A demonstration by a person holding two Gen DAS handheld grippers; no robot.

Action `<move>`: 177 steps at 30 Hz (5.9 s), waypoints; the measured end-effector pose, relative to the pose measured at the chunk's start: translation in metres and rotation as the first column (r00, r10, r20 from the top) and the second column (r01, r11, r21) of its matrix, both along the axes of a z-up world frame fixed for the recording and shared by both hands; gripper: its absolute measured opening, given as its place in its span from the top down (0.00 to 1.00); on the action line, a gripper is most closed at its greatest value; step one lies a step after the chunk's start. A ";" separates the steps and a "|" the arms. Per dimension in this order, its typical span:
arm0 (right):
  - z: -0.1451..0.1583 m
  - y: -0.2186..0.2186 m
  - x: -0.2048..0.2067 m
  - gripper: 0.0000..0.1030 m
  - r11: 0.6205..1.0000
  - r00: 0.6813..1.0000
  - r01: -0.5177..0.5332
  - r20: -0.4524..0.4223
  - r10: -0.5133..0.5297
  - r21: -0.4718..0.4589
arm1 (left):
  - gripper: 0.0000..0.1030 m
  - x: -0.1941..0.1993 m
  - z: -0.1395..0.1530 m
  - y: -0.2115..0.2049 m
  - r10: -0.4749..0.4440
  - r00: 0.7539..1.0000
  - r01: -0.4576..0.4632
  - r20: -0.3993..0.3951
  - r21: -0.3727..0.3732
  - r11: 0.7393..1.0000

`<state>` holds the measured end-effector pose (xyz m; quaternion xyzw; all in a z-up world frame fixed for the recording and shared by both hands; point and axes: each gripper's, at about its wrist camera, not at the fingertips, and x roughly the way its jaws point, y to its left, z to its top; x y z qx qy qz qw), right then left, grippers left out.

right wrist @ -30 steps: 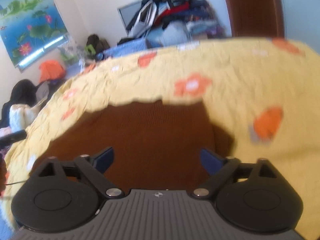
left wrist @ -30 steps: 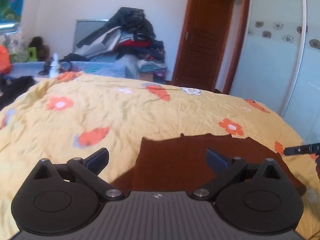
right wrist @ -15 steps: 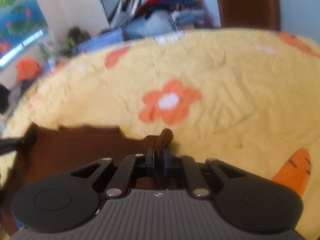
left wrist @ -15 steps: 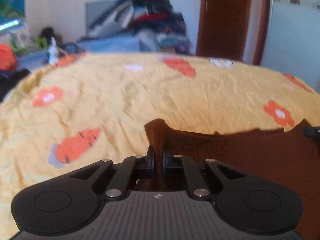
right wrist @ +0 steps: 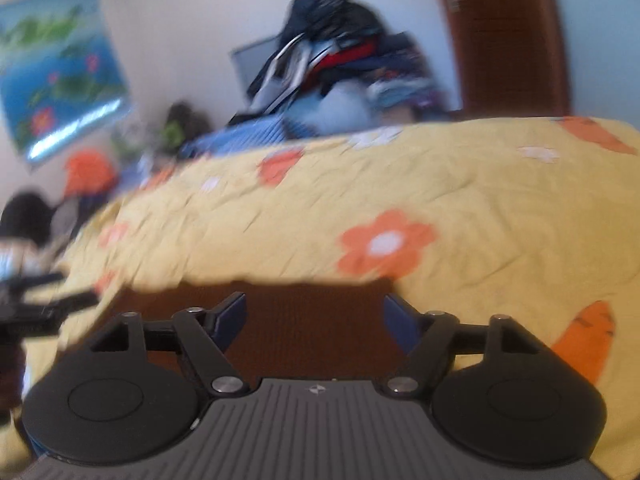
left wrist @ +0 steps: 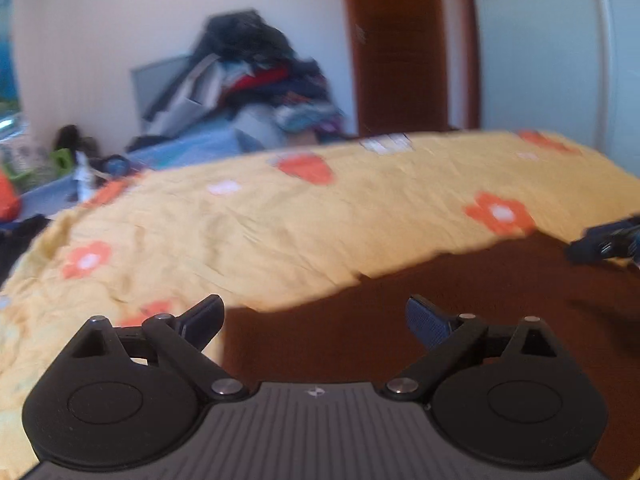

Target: Fold small clothes

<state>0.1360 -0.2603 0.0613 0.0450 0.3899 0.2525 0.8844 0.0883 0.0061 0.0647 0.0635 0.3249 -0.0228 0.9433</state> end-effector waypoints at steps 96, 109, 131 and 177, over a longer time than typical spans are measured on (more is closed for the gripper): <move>-0.006 -0.077 -0.018 0.83 0.921 0.911 0.004 -0.381 0.157 0.390 | 0.90 -0.128 -0.007 -0.219 -0.602 0.797 0.603 -0.042 0.000 0.798; -0.017 -0.120 -0.048 0.33 0.853 0.903 0.188 -0.427 0.046 0.488 | 0.32 -0.187 0.000 -0.119 -0.576 0.810 0.569 0.112 0.085 0.818; -0.005 -0.099 -0.120 0.92 0.962 0.875 0.037 -0.473 0.099 0.269 | 0.87 -0.177 -0.046 -0.074 -0.455 0.890 0.451 -0.011 0.158 0.879; -0.014 -0.053 -0.014 0.13 0.928 0.939 0.117 -0.343 0.012 0.353 | 0.22 -0.032 -0.049 0.067 -0.244 0.931 -0.019 -0.273 -0.701 0.713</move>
